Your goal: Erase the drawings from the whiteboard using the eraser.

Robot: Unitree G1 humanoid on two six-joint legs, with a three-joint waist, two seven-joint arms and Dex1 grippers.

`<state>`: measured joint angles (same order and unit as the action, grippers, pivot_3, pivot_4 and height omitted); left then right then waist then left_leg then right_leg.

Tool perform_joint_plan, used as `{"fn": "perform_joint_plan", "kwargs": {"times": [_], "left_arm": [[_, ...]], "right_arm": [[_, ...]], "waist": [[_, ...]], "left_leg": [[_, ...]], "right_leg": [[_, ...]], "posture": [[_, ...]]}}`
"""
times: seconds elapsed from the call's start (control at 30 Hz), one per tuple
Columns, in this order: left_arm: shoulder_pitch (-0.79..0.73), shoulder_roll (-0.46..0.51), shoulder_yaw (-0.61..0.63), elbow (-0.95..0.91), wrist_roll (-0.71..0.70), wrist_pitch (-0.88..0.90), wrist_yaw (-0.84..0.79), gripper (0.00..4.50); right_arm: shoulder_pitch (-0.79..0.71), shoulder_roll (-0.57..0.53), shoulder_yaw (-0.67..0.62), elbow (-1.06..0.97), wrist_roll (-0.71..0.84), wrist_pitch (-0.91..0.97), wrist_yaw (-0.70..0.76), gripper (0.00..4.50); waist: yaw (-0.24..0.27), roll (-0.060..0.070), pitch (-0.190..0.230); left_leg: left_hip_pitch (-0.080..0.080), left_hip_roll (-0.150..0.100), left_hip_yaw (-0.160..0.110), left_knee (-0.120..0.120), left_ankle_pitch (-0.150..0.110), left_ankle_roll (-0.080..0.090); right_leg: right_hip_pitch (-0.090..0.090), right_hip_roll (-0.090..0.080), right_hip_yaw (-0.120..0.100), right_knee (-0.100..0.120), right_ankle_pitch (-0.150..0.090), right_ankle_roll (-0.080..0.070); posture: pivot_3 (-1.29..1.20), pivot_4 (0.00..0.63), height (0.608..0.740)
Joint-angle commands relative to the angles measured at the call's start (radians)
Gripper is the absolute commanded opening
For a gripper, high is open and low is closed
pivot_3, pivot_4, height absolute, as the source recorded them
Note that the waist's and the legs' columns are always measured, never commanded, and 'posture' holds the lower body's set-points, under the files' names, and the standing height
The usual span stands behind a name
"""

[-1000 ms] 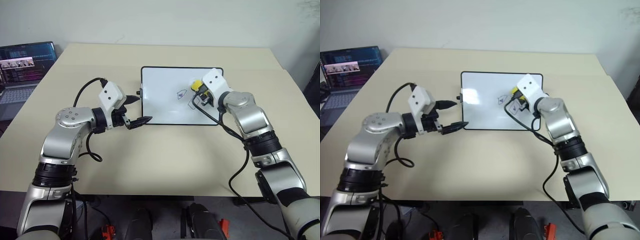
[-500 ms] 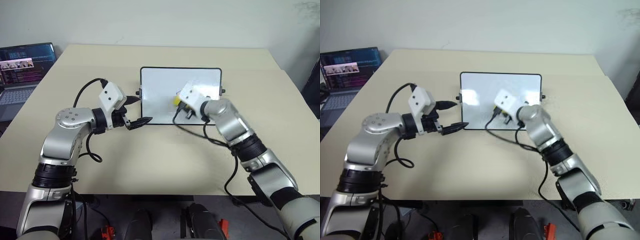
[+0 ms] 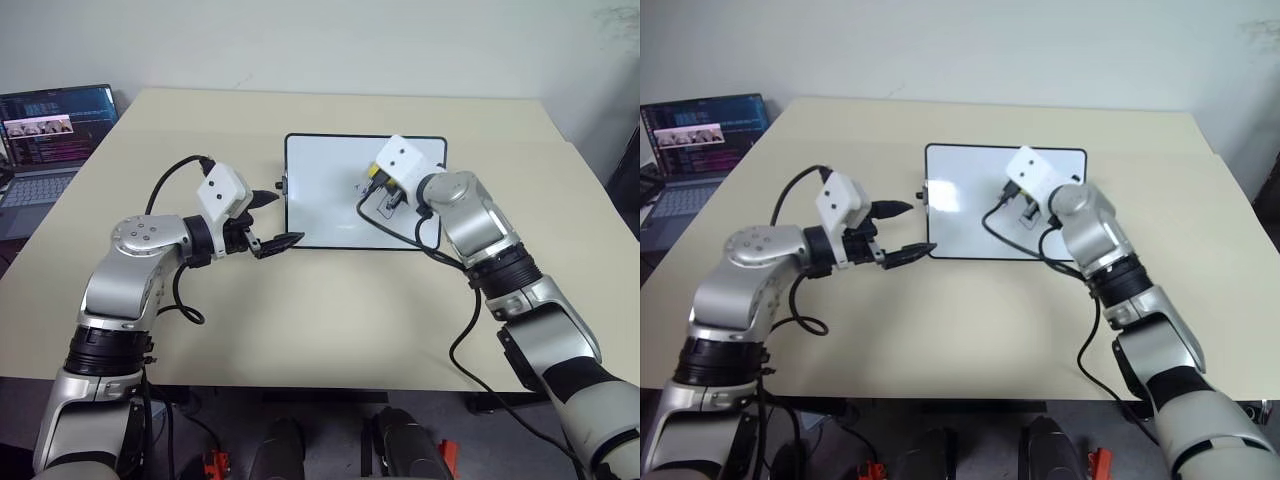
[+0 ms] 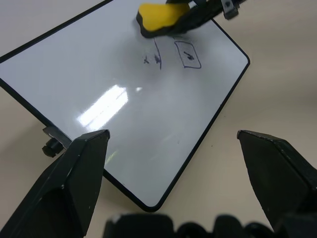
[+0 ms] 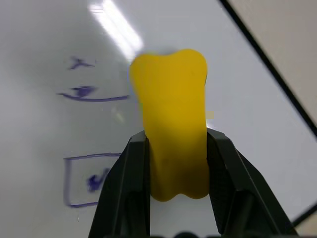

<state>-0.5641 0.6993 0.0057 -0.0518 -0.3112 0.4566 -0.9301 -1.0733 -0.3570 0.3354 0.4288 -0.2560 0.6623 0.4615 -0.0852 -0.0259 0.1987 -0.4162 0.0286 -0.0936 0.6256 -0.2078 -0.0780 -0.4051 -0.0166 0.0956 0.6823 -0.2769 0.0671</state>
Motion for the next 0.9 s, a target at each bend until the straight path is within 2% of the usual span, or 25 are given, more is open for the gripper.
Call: {"fn": "perform_joint_plan", "kwargs": {"times": [0.03,0.4,0.53,0.77,0.9], "left_arm": [[-0.025,0.003,0.009,-0.020,-0.003,-0.012,-0.001,4.50],[-0.009,0.012,-0.005,0.001,0.023,-0.023,-0.004,4.50],[-0.006,0.010,-0.004,0.007,0.029,-0.026,-0.006,4.50],[-0.006,0.011,0.000,0.004,0.026,-0.025,-0.003,4.50],[-0.007,0.010,0.000,0.005,0.026,-0.025,-0.001,4.50]], "right_arm": [[0.022,-0.019,0.001,0.005,-0.023,0.012,0.009,1.14],[0.152,-0.015,0.133,-0.226,-0.012,0.086,0.213,1.14],[0.134,-0.002,0.111,-0.193,-0.020,0.076,0.183,1.14],[0.000,0.044,-0.010,0.004,-0.033,-0.005,-0.052,1.14],[-0.011,0.049,-0.001,0.037,-0.041,-0.009,-0.056,1.14]], "waist": [[0.000,0.000,0.000],[-0.005,0.000,0.000],[-0.004,0.000,0.000],[-0.002,0.000,0.000],[0.002,0.000,0.000]], "left_leg": [[0.000,0.000,0.000,0.000,0.000,0.000],[0.001,0.000,-0.001,0.000,0.000,0.000],[0.001,0.000,-0.001,0.001,0.000,0.000],[0.001,0.000,-0.001,0.001,0.001,0.000],[0.000,0.000,-0.001,0.001,0.000,0.000]], "right_leg": [[0.000,0.000,0.000,0.000,0.000,0.000],[0.000,0.001,0.000,0.001,0.000,0.000],[0.001,0.001,0.000,0.000,0.000,0.000],[0.000,0.001,0.000,0.001,0.001,0.000],[0.000,0.001,0.000,0.000,0.001,0.000]], "posture": [[0.00,0.150,0.740],[0.00,0.150,0.740],[0.00,0.150,0.740],[0.00,0.150,0.740],[0.00,0.150,0.740]]}}
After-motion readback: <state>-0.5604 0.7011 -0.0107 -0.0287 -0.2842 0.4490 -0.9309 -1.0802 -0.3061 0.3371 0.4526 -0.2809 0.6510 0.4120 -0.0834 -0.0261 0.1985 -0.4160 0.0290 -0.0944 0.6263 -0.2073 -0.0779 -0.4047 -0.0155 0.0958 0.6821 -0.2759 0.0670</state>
